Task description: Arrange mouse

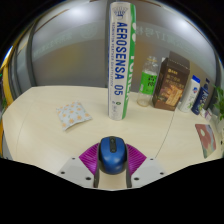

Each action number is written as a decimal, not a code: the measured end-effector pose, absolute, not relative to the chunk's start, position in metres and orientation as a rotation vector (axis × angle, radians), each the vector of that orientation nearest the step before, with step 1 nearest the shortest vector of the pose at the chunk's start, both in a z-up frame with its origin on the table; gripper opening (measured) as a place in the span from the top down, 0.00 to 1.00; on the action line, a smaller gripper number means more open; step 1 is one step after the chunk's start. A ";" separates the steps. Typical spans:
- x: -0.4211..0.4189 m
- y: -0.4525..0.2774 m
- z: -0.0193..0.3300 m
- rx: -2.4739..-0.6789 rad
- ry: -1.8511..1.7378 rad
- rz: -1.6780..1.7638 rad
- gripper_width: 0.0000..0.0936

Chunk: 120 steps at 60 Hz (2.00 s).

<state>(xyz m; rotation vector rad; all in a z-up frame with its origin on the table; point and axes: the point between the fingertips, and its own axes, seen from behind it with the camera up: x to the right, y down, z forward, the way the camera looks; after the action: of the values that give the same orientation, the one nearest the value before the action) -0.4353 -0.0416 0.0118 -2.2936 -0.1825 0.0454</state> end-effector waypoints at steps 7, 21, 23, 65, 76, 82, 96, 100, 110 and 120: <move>-0.415 -0.030 0.097 -2.156 -0.150 0.097 0.61; -0.229 0.008 0.251 -1.899 0.005 0.046 0.61; -0.192 0.014 0.253 -1.901 0.027 0.025 0.61; 0.091 0.009 0.005 -2.319 0.152 -0.083 0.07; 0.080 -0.022 0.056 -2.278 0.129 -0.117 0.09; 0.070 -0.051 0.091 -2.247 0.116 -0.145 0.09; 0.047 -0.138 0.155 -2.169 0.109 -0.212 0.09; 0.041 -0.163 0.164 -2.166 0.109 -0.225 0.09; 0.027 -0.210 0.177 -2.163 0.092 -0.243 0.09; 0.018 -0.232 0.184 -2.158 0.084 -0.239 0.09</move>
<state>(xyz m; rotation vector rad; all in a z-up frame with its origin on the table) 0.0175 -0.2319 0.1843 -2.1576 0.0838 -0.2393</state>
